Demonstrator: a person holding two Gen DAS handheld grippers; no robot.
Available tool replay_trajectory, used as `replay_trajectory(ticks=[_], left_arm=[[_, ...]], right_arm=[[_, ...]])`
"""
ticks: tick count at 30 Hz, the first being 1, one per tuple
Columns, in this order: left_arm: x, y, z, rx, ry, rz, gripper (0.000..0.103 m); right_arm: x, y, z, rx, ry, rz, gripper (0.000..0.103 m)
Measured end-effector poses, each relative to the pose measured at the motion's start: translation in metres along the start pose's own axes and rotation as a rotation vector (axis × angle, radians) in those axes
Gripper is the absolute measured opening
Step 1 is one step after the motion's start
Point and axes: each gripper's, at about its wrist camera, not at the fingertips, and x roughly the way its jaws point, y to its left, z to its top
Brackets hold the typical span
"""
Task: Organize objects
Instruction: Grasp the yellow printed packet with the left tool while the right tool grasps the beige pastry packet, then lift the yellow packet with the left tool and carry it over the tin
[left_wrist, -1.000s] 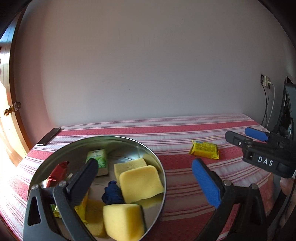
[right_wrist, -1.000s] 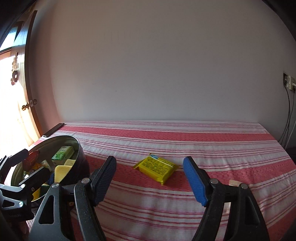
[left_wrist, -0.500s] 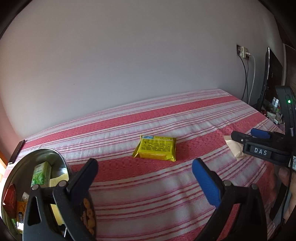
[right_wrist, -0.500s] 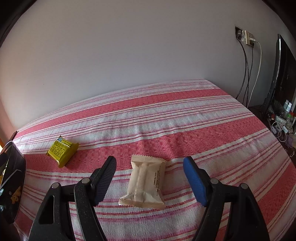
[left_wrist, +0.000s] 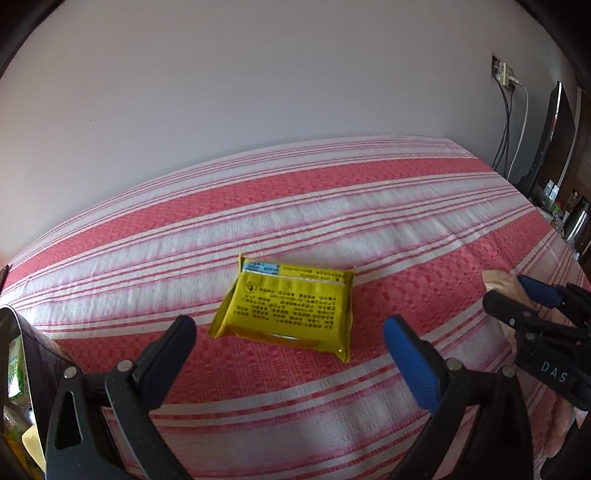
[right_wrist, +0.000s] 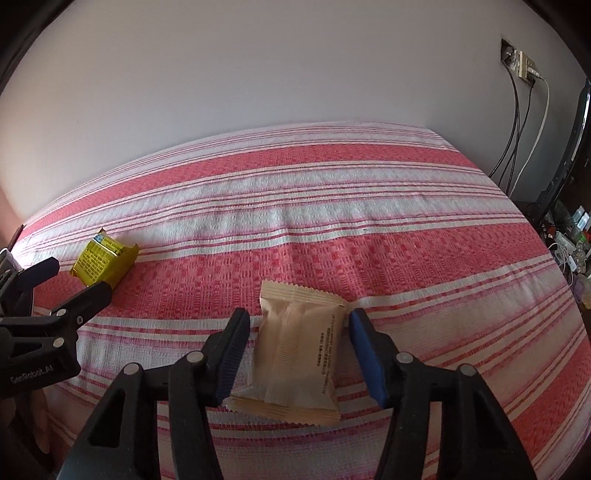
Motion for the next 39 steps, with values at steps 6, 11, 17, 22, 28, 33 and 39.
replay_trajectory(ticks=[6, 11, 17, 22, 28, 33, 39], left_arm=[[0.016, 0.001, 0.013, 0.015, 0.019, -0.009, 0.102], [0.02, 0.0, 0.014, 0.026, 0.038, -0.031, 0.094], [0.016, 0.006, 0.011, 0.019, 0.035, -0.032, 0.078], [0.013, 0.003, 0.008, 0.047, 0.031, -0.023, 0.07], [0.009, 0.0, 0.004, 0.06, 0.028, -0.029, 0.07], [0.002, 0.007, -0.002, 0.026, 0.021, -0.046, 0.07], [-0.009, 0.013, -0.008, -0.015, -0.02, -0.033, 0.07]], right_arm=[[0.0, 0.007, 0.0, -0.039, -0.002, -0.018, 0.047], [0.001, 0.012, 0.001, -0.058, -0.004, -0.039, 0.047], [0.001, 0.014, 0.001, -0.057, -0.004, -0.039, 0.047], [0.0, 0.014, 0.002, -0.073, -0.016, -0.04, 0.047], [-0.008, 0.015, 0.002, -0.064, -0.059, -0.015, 0.047], [-0.008, 0.018, 0.002, -0.072, -0.053, -0.024, 0.047], [-0.012, 0.022, 0.001, -0.089, -0.089, -0.041, 0.047]])
